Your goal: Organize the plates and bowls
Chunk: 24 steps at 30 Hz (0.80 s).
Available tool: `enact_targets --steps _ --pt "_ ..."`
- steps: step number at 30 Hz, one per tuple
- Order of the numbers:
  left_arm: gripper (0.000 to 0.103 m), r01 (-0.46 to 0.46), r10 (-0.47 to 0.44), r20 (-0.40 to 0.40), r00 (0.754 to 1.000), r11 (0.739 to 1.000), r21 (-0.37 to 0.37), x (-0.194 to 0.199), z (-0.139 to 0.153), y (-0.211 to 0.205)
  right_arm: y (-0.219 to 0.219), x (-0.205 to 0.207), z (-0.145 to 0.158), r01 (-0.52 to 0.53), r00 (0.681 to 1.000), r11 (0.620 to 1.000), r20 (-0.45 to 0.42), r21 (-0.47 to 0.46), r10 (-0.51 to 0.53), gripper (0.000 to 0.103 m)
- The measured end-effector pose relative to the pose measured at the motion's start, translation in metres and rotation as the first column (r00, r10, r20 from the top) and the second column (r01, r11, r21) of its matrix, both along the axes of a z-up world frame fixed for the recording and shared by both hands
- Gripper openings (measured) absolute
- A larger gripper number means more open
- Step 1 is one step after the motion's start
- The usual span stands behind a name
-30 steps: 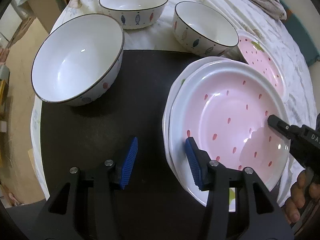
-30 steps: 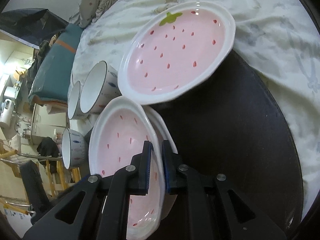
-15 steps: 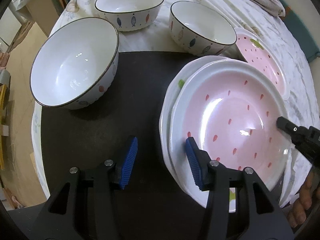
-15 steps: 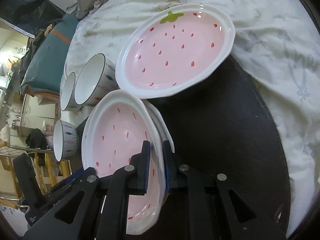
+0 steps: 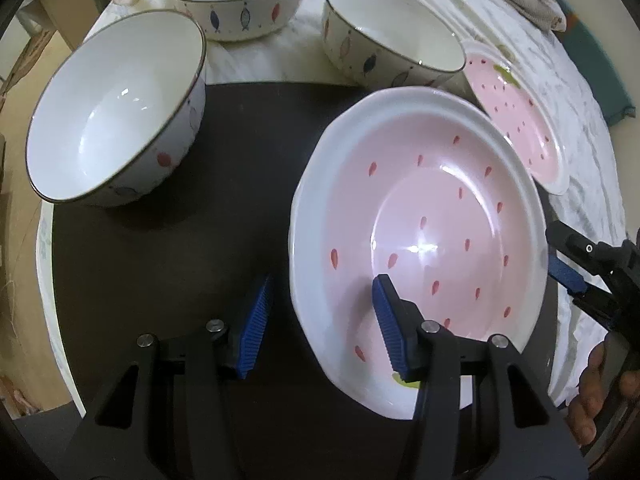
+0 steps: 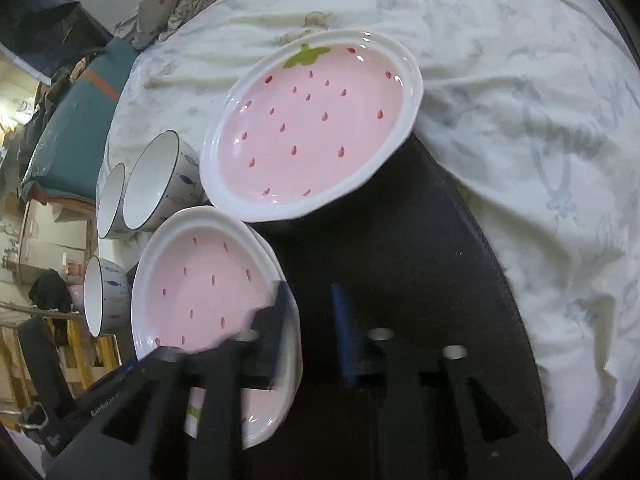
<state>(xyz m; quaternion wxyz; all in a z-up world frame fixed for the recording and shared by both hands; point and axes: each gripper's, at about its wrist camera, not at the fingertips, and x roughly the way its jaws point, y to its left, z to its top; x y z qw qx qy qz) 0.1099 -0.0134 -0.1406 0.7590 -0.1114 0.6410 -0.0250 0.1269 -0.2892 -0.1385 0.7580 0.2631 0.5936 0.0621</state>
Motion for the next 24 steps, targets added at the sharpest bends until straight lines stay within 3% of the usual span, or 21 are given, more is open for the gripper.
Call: enact_targets --steps 3,5,7,9,12,15,18,24 --pt "0.048 -0.026 0.026 -0.004 1.000 0.999 -0.034 0.001 -0.002 0.005 0.002 -0.001 -0.011 0.004 1.000 0.997 -0.027 0.072 -0.002 0.074" --pt "0.048 -0.021 0.021 -0.002 1.000 0.999 -0.034 0.002 -0.003 0.003 0.004 -0.002 -0.019 0.004 0.999 0.992 -0.049 0.126 0.003 0.069" --pt "0.047 -0.013 0.013 0.005 1.000 0.999 -0.033 0.003 -0.003 0.001 0.006 -0.002 -0.025 -0.004 0.998 0.990 -0.063 0.144 0.013 0.060" --pt "0.037 0.006 -0.006 0.014 1.000 0.998 -0.056 0.003 -0.003 -0.002 0.011 -0.001 -0.030 -0.031 0.996 0.989 -0.073 0.144 0.041 0.041" --pt "0.035 0.003 -0.002 0.005 1.000 0.997 -0.075 0.003 -0.005 0.001 0.024 -0.001 -0.030 -0.092 0.994 0.988 -0.051 0.121 0.098 0.029" --pt "0.031 -0.004 0.004 0.002 1.000 0.998 -0.062 0.002 -0.004 0.005 0.036 -0.004 -0.024 -0.152 0.988 0.988 -0.018 0.022 0.152 0.029" --pt "0.029 0.007 -0.007 0.004 1.000 0.999 -0.038 -0.004 0.001 0.004 0.031 -0.008 -0.026 -0.138 0.990 0.989 -0.035 0.055 0.140 0.027" --pt "0.025 0.034 -0.034 -0.005 0.999 0.999 -0.009 -0.021 0.008 0.003 0.036 -0.015 -0.023 -0.143 0.988 0.989 -0.053 0.029 0.145 0.027"
